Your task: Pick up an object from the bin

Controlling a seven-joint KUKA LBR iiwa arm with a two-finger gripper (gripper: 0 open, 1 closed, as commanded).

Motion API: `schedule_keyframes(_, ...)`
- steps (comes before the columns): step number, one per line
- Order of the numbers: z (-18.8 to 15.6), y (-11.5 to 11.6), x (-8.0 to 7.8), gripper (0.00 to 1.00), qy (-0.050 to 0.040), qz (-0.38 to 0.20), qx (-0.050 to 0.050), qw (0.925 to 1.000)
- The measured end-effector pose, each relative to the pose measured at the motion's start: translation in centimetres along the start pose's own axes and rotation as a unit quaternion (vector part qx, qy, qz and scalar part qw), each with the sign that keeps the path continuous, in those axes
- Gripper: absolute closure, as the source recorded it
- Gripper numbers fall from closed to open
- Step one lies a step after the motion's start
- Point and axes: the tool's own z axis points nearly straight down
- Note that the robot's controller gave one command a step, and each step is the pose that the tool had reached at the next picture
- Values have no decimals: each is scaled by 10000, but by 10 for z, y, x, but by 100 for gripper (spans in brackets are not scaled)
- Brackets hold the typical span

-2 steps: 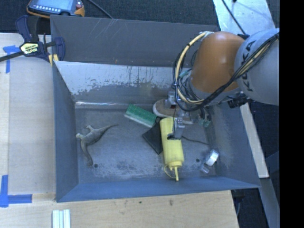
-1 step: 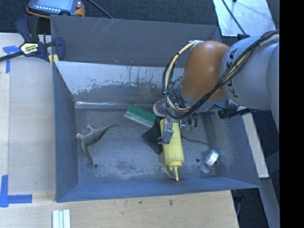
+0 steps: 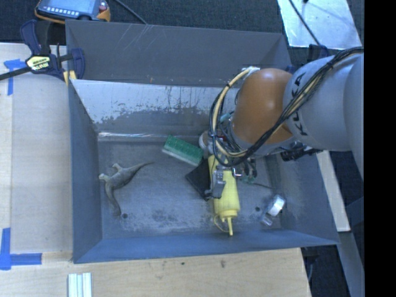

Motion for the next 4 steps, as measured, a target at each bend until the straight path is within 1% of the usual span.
schedule_keyframes(1, 10, 17, 26, 0, -6, 1434, 2, 9897)
schedule_keyframes(2, 24, 25, 19, 100, -25, 384, 1, 9993)
schedule_keyframes(3, 24, 25, 19, 100, -26, 384, 1, 9993)
schedule_keyframes(4, 25, -7, -11, 100, 7, 355, -13, 9994)
